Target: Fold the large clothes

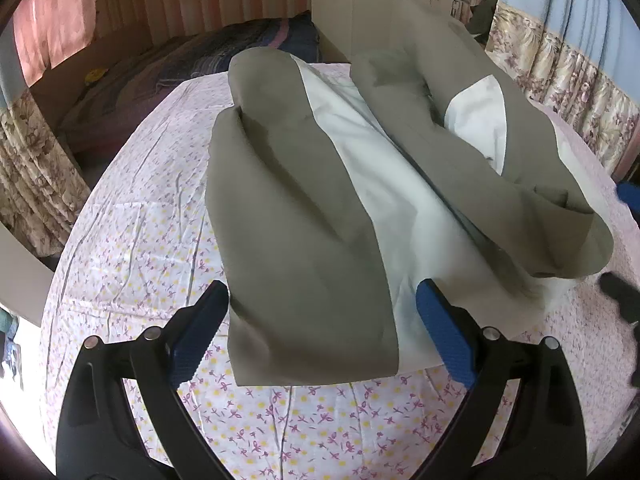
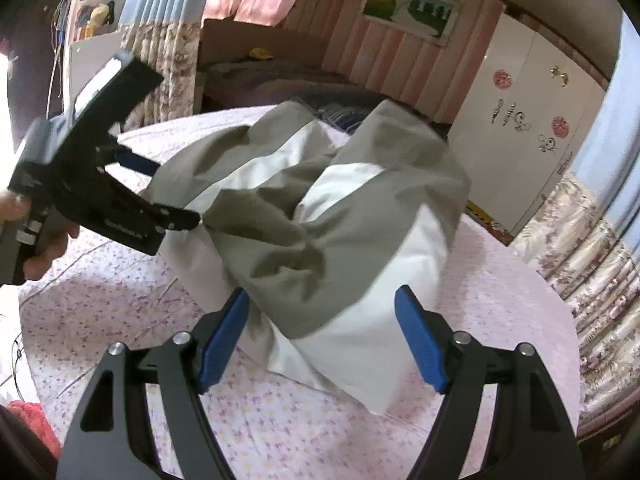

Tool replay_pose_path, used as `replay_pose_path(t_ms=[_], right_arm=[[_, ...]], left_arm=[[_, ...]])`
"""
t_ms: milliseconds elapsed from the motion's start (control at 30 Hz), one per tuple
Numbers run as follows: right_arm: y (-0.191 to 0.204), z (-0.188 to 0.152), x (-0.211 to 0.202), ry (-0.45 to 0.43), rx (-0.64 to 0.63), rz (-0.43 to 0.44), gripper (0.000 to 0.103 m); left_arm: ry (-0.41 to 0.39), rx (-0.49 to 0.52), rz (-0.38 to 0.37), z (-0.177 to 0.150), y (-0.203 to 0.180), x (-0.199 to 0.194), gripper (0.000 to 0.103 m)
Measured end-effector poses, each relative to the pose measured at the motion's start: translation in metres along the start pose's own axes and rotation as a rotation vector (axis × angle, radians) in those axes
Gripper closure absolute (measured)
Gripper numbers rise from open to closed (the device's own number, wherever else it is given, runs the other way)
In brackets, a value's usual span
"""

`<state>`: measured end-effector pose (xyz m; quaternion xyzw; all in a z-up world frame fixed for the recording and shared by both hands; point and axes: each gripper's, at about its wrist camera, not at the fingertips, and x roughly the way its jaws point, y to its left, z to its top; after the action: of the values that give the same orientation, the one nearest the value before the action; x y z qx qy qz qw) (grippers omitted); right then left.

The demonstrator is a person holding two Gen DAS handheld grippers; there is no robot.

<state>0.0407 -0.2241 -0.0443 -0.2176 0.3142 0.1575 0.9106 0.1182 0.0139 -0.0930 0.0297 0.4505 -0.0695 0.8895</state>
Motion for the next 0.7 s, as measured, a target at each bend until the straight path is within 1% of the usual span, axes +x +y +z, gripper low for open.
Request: replay_pose_path(t_ms=[100, 167, 233, 300, 333, 400, 533, 600, 633, 700], right_arm=[[-0.014, -0.001, -0.013, -0.017, 0.037, 0.003, 0.027], [-0.030, -0.001, -0.023, -0.038, 0.097, 0.013, 0.027], [-0.050, -0.002, -0.028, -0.063, 0.168, 0.007, 0.023], [-0.071, -0.004, -0.028, -0.077, 0.245, -0.028, 0.023], [-0.079, -0.004, -0.026, -0.077, 0.278, -0.032, 0.023], [-0.098, -0.006, -0.013, -0.066, 0.360, -0.012, 0.023], [-0.119, -0.015, 0.022, -0.008, 0.467, 0.013, 0.023], [-0.125, -0.019, 0.038, 0.021, 0.503, 0.027, 0.023], [-0.129, -0.022, 0.049, 0.040, 0.522, 0.049, 0.024], [-0.130, -0.026, 0.059, 0.056, 0.539, 0.071, 0.024]], left_arm=[[0.001, 0.005, 0.004, 0.001, -0.003, -0.002, 0.009], [0.002, 0.008, 0.004, 0.001, -0.004, -0.005, 0.009], [-0.004, 0.006, 0.004, 0.002, -0.004, -0.011, 0.009], [-0.018, -0.007, -0.023, 0.005, -0.002, -0.020, 0.008], [-0.027, -0.017, -0.042, 0.007, -0.001, -0.025, 0.007], [-0.055, -0.048, -0.085, 0.015, 0.002, -0.037, 0.004], [-0.093, -0.076, -0.160, 0.036, 0.002, -0.047, 0.003], [-0.092, -0.068, -0.188, 0.048, -0.007, -0.045, 0.003], [-0.087, -0.057, -0.201, 0.054, -0.012, -0.041, 0.003], [-0.054, -0.035, -0.210, 0.062, -0.028, -0.028, 0.003]])
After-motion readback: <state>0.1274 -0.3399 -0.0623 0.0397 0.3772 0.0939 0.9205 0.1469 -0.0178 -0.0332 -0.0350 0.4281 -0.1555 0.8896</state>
